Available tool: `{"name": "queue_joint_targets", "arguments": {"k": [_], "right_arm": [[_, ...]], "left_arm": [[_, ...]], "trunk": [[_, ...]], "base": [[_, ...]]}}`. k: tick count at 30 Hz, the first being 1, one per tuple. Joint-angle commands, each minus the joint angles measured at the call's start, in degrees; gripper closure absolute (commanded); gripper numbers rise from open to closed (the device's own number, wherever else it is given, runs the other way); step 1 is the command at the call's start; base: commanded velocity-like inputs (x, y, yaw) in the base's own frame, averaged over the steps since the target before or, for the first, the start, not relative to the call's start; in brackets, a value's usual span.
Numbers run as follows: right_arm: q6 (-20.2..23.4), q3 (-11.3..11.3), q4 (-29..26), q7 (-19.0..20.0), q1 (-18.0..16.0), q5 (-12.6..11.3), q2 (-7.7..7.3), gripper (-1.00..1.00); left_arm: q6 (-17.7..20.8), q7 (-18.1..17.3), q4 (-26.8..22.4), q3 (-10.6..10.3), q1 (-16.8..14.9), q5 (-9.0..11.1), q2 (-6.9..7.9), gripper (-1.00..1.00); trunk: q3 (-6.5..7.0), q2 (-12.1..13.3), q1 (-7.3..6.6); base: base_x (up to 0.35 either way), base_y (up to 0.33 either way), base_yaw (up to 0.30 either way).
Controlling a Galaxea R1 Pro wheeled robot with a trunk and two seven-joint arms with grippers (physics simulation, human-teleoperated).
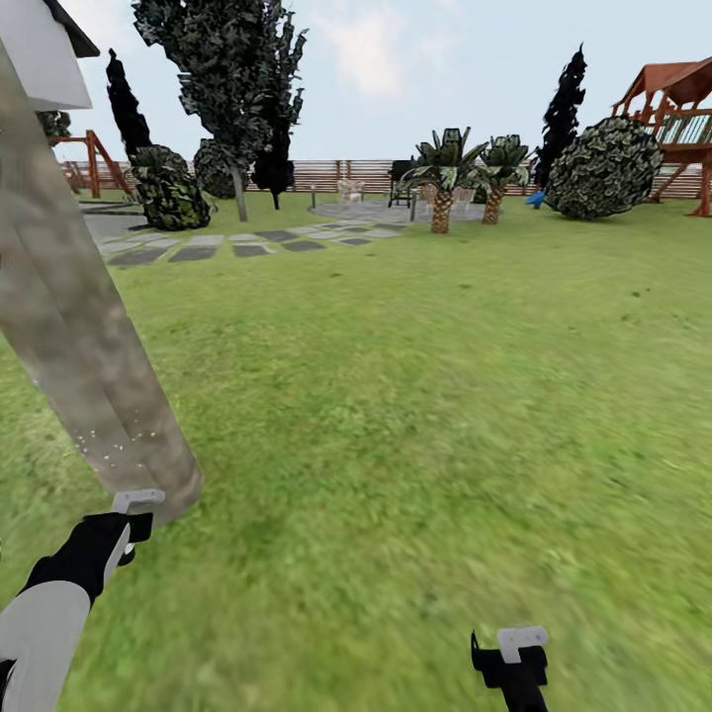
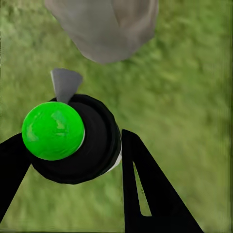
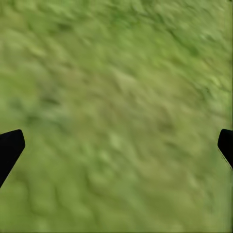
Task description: In the garden, pick up the pesticide atomizer on the floor and spray pesticide onto both trees until each tree trunk is fully covered.
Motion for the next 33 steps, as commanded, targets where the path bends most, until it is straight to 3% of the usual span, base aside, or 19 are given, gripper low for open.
{"name": "queue_joint_targets", "arguments": {"k": [1, 23, 33], "right_arm": [[0.01, 0.11, 0.03, -0.51, -0.02, 0.60, -0.01, -1.00], [0.01, 0.12, 0.06, -0.46, -0.02, 0.64, -0.01, -1.00], [-0.05, 0.08, 0.02, -0.54, -0.02, 0.63, -0.09, -1.00]], "left_arm": [[0.26, 0.05, -0.08, 0.14, -0.05, -0.08, -0.04, 1.00], [0.40, 0.33, -0.04, 0.19, -0.05, 0.12, -0.12, 1.00], [0.78, 0.27, -1.09, 0.29, -1.12, 0.36, -0.54, 1.00]], "trunk": [[-0.05, -0.02, 0.01], [-0.05, -0.02, 0.01], [-0.05, -0.02, 0.01]], "base": [[0.146, -0.241, 0.220], [0.128, -0.249, 0.273], [0.004, -0.032, 0.276]]}}
